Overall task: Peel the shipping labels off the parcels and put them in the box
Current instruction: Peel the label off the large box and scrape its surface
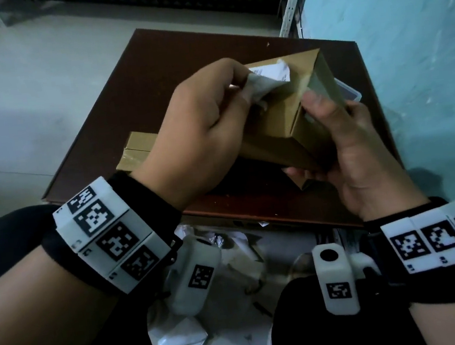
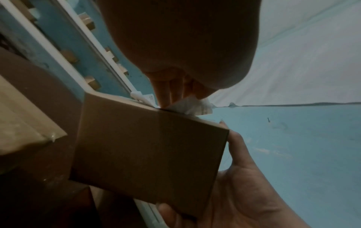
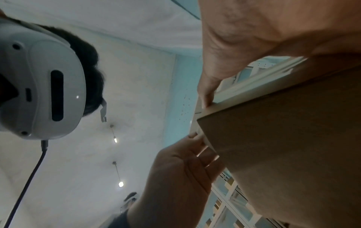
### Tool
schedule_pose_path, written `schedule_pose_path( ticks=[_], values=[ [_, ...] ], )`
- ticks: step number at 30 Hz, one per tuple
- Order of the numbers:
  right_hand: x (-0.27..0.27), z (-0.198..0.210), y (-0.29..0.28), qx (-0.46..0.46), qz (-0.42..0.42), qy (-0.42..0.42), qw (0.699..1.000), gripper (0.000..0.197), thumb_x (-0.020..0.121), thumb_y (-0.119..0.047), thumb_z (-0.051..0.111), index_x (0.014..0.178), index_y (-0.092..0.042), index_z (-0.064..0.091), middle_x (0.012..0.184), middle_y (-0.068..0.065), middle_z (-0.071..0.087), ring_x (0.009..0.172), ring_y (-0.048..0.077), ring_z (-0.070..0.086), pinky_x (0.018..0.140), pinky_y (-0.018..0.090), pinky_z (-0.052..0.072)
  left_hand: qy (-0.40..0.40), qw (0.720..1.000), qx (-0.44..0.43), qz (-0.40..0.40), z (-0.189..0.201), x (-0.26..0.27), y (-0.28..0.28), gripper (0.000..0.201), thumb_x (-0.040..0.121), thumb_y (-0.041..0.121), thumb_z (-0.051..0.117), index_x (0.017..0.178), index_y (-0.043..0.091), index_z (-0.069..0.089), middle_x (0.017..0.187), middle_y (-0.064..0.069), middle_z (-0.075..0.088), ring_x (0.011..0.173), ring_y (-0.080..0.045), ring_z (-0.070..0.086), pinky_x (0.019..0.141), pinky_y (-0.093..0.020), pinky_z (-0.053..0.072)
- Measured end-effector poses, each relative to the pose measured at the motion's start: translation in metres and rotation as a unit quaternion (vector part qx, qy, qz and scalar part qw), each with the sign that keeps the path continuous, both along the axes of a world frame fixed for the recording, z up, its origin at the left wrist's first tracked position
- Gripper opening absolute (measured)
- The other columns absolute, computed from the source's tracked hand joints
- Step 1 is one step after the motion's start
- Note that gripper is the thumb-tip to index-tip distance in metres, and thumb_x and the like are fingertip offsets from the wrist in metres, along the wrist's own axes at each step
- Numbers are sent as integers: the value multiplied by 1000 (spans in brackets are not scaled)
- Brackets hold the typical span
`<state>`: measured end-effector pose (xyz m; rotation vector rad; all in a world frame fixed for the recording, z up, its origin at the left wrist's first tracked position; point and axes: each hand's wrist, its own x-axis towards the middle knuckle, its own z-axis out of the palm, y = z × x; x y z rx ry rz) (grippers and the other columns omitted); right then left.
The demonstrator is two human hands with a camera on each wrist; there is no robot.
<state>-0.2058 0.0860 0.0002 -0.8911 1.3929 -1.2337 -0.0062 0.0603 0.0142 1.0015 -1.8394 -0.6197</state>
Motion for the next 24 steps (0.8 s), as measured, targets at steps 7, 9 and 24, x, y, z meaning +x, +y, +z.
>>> schedule_pose_path(
  ticks=[7, 9, 24],
  values=[
    [8, -7, 4, -44, -23, -29, 998, 83, 73, -55, 92, 140, -37, 46, 130, -7, 67, 109, 15, 78, 83, 50, 67, 10, 999, -7, 31, 2, -4, 1, 36, 99, 33, 71, 120, 4, 69, 115, -3, 72, 110, -13, 69, 88, -36, 61],
    [10, -8, 2, -39, -9, -53, 998, 73, 82, -63, 80, 140, -31, 51, 133, 5, 70, 115, 23, 76, 91, 55, 65, -1, 998, -41, 53, -1, -4, -5, 22, 99, 24, 72, 108, 4, 73, 108, -2, 73, 103, -11, 69, 87, -34, 59],
    [11, 0, 1, 64, 82, -29, 994, 72, 68, -73, 65, 127, -34, 73, 104, -6, 84, 96, 12, 81, 76, 41, 65, -15, 1000, 12, 24, 2, 0, 1, 28, 110, 27, 50, 110, 4, 67, 93, -2, 66, 81, -13, 61, 67, -28, 48]
  ],
)
